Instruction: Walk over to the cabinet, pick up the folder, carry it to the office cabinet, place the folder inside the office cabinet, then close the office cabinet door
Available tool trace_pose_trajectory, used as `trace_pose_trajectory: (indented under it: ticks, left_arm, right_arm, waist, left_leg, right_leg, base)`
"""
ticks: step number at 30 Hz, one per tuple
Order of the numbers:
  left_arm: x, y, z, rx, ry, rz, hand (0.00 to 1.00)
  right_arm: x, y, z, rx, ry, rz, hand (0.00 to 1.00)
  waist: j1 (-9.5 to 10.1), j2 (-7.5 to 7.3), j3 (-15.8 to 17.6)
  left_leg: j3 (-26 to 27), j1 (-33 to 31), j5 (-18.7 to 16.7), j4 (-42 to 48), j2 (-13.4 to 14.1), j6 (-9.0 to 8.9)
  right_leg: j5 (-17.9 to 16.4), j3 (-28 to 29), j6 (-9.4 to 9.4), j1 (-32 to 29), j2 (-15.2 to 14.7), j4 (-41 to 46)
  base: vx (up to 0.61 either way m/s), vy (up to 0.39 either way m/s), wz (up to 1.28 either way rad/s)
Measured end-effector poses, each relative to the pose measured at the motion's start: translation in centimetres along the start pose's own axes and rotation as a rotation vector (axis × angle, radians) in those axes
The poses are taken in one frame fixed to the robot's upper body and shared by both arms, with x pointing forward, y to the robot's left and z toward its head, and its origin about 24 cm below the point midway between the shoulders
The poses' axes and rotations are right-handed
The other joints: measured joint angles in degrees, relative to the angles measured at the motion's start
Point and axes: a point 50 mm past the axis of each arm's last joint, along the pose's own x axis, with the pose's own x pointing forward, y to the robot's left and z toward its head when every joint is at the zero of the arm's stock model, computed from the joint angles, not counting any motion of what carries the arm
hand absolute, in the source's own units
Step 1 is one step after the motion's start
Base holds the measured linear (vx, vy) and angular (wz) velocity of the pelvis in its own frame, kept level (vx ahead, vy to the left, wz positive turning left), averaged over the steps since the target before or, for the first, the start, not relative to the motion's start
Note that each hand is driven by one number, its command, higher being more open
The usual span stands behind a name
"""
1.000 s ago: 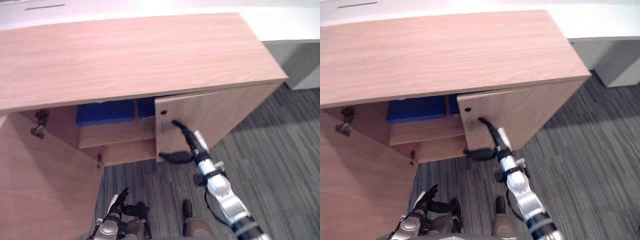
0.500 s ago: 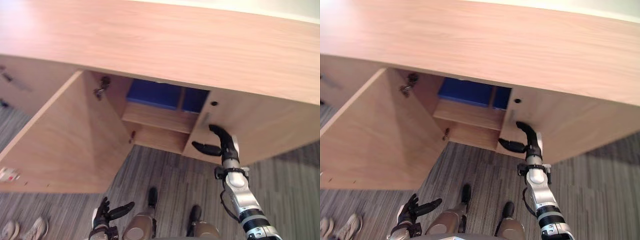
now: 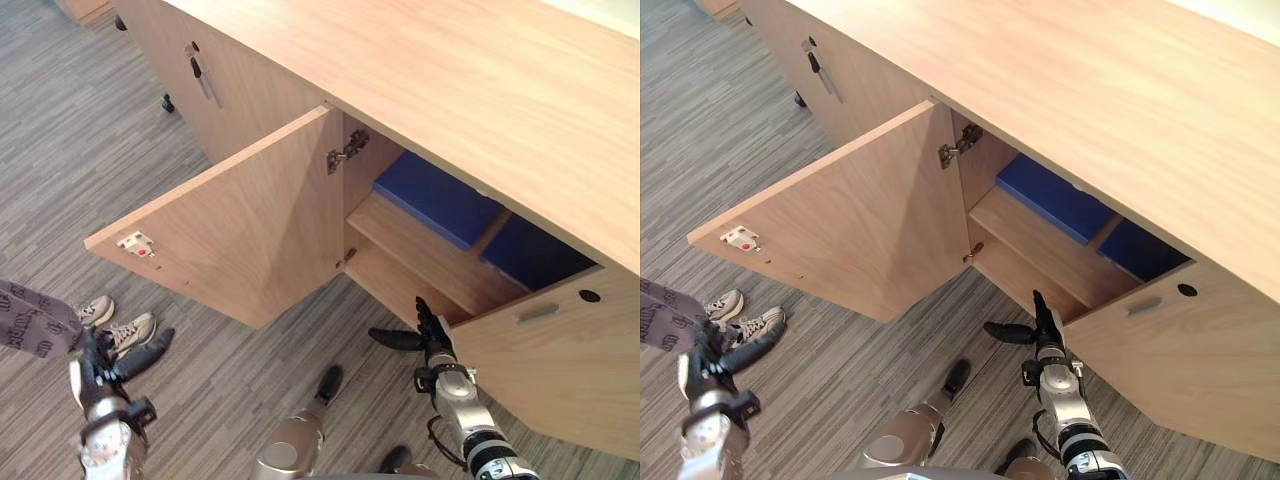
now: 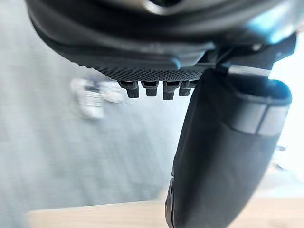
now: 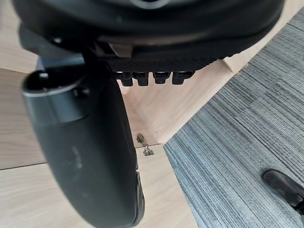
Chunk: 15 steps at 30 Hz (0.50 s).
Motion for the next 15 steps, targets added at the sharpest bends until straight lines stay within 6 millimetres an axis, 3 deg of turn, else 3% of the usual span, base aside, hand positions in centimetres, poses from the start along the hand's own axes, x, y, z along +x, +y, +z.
trace_pose_trajectory:
  ticks: [3,6,7,10,15]
  left_arm:
    - [1.5,-0.8,3.7,0.024,-0.151,-0.058,1.00]
    - [1.9,-1.8,5.6,0.056,-0.232,-0.118,1.00]
    - [2.0,-2.2,5.7,0.067,-0.237,-0.139,1.00]
    - [2.1,-1.4,5.8,0.063,-0.240,-0.095,1.00]
    - [1.6,-1.0,5.2,0.077,-0.224,-0.093,1.00]
  right_arm:
    - [-0.5,0.1,-1.1,0.003,0.030,0.010,1.00]
    - [-1.3,0.1,-2.5,0.008,0.073,0.013,1.00]
    - [-1.8,0.0,-3.3,0.010,0.097,0.014,1.00]
    - [-2.9,-0.4,-5.1,0.040,0.154,-0.012,1.00]
    - [-4.0,-0.9,-7.2,0.064,0.228,-0.036,1.00]
  waist:
    - [-0.20,-0.99,0.6]
    - [-0.95,-2.11,1.2]
    - [-1.72,-2.71,1.3]
    - [-1.45,-3.81,1.1]
    - [-1.51,-4.49,1.0]
  left_leg:
    - [1.2,0.1,-0.6,-0.1,0.6,-0.77]
    - [2.2,0.1,-0.8,-0.1,1.2,-0.74]
    - [3.1,0.1,-1.2,-0.1,1.5,-0.29]
    - [4.6,0.2,-1.2,-0.1,2.0,-0.60]
    - [5.8,0.7,-1.1,-0.1,2.3,-0.45]
  right_leg:
    - [-0.2,1.7,-0.13,-0.4,0.3,-0.1]
    - [-0.2,3.0,-0.26,-0.9,0.6,-0.2]
    - [-0.2,3.9,-0.27,-1.4,0.6,-0.2]
    - [0.0,5.6,-0.10,-2.0,0.8,-0.3]
    - [0.4,6.7,0.38,-2.0,0.8,-0.2]
  base:
    - [-0.10,-0.006,-0.19]
    - [-0.09,0.001,-0.26]
    - [-0.04,0.003,-0.24]
    - [-0.02,-0.001,-0.29]
    - [0.00,0.002,-0.10]
